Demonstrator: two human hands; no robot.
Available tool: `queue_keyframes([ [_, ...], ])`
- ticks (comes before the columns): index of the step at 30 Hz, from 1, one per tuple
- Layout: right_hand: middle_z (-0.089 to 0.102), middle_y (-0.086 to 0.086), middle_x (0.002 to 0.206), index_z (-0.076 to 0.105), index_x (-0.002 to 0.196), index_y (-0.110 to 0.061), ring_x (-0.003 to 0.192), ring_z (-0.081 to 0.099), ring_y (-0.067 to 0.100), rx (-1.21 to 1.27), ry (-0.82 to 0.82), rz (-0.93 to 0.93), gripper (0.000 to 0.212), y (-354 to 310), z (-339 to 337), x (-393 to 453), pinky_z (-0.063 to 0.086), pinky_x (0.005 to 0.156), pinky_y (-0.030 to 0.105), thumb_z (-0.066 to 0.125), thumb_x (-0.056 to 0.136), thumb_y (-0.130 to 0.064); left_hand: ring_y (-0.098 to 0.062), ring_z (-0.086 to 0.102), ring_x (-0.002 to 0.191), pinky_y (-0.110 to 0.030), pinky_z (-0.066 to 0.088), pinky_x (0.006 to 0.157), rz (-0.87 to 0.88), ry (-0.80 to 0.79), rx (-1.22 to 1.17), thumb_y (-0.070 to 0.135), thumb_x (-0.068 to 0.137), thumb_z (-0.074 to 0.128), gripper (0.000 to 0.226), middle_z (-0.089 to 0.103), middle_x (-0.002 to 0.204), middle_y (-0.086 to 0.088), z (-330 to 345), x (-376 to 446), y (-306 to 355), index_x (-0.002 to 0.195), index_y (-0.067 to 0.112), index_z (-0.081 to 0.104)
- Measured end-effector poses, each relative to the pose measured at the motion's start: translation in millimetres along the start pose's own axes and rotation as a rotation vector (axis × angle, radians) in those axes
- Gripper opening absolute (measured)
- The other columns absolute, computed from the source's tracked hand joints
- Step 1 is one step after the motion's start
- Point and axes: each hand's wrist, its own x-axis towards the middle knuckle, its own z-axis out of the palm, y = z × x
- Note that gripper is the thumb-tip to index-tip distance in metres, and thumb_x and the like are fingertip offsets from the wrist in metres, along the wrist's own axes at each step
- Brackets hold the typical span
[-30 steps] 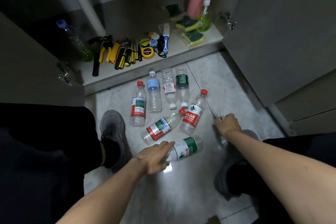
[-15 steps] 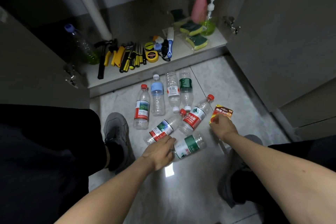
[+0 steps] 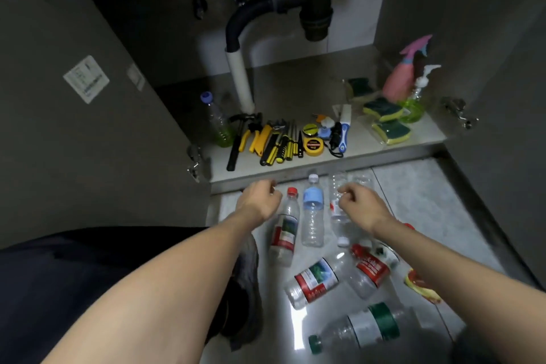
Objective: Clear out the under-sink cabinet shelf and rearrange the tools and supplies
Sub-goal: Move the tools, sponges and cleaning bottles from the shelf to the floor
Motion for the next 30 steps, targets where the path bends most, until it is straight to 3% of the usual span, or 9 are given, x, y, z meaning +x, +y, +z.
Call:
queue_keyframes([
  [3,0.068,-0.002,0.102,0.060,0.121,-0.028,0.091,0.063,0.019,-0.166,-0.028,-0.097,0.027,-34,-12,35,0.054,0.083,0.039,0.055,0.095,-0.027,-0.022,0.060,0.101,-0.032,0.049,0.086,-0.099,0.108,-0.096,0.033,0.095,0.054,0.036,0.066,0.114,-0.002,-30,43,-8,0.129,0.022,0.058],
  [7,0.064,0.001,0.110,0.058,0.125,-0.022,0.101,0.060,0.023,-0.292,-0.047,-0.107,0.031,-57,-27,92,0.052,0.090,0.042,0.058,0.094,-0.028,-0.032,0.060,0.114,-0.035,0.049,0.092,-0.212,0.255,-0.188,0.036,0.092,0.060,0.042,0.065,0.123,-0.011,-66,101,-22,0.128,0.017,0.058],
  [13,0.066,0.008,0.112,0.060,0.118,-0.020,0.101,0.061,0.028,-0.288,-0.005,-0.089,0.026,-80,-8,161,0.052,0.090,0.043,0.059,0.094,-0.030,-0.038,0.045,0.133,-0.040,0.039,0.107,-0.394,0.458,-0.347,0.030,0.087,0.068,0.069,0.045,0.143,-0.019,-96,173,-50,0.144,0.005,0.037],
  [16,0.067,0.009,0.116,0.062,0.119,-0.018,0.105,0.062,0.031,-0.335,-0.012,-0.124,0.030,-92,7,188,0.053,0.092,0.046,0.060,0.092,-0.030,-0.036,0.038,0.139,-0.041,0.034,0.115,-0.458,0.461,-0.525,0.033,0.082,0.077,0.091,0.038,0.150,-0.018,-104,205,-61,0.153,0.007,0.026],
  [19,0.066,0.011,0.115,0.062,0.114,-0.018,0.104,0.063,0.032,-0.373,-0.022,-0.128,0.025,-99,19,208,0.054,0.090,0.047,0.058,0.093,-0.029,-0.033,0.038,0.141,-0.045,0.033,0.117,-0.466,0.438,-0.686,0.033,0.076,0.084,0.099,0.039,0.152,-0.013,-104,228,-71,0.154,0.014,0.026],
  [23,0.069,0.008,0.109,0.065,0.112,-0.021,0.099,0.063,0.030,-0.341,-0.039,-0.216,0.022,-127,51,223,0.052,0.078,0.039,0.056,0.094,-0.028,-0.031,0.043,0.138,-0.041,0.035,0.115,-0.405,0.431,-0.677,0.030,0.074,0.086,0.100,0.046,0.149,-0.009,-104,240,-81,0.155,0.018,0.028],
  [25,0.072,0.008,0.099,0.069,0.099,-0.021,0.091,0.065,0.031,-0.302,-0.059,-0.250,0.019,-151,74,228,0.051,0.073,0.039,0.052,0.092,-0.028,-0.030,0.046,0.135,-0.037,0.036,0.114,-0.387,0.442,-0.677,0.030,0.074,0.086,0.098,0.049,0.147,-0.008,-111,244,-86,0.154,0.018,0.031],
  [28,0.072,0.011,0.093,0.072,0.087,-0.015,0.094,0.066,0.034,-0.316,-0.125,-0.232,0.027,-177,113,232,0.055,0.078,0.039,0.057,0.089,-0.037,-0.029,0.045,0.135,-0.033,0.034,0.113,-0.368,0.501,-0.677,0.028,0.076,0.084,0.094,0.046,0.149,-0.007,-128,248,-89,0.153,0.018,0.031],
  [30,0.068,0.008,0.087,0.069,0.081,-0.012,0.090,0.066,0.032,-0.356,-0.170,-0.210,0.041,-188,142,230,0.052,0.071,0.036,0.061,0.089,-0.052,-0.030,0.041,0.138,-0.034,0.031,0.114,-0.361,0.515,-0.683,0.025,0.078,0.082,0.095,0.041,0.153,-0.008,-137,247,-93,0.155,0.018,0.027],
])
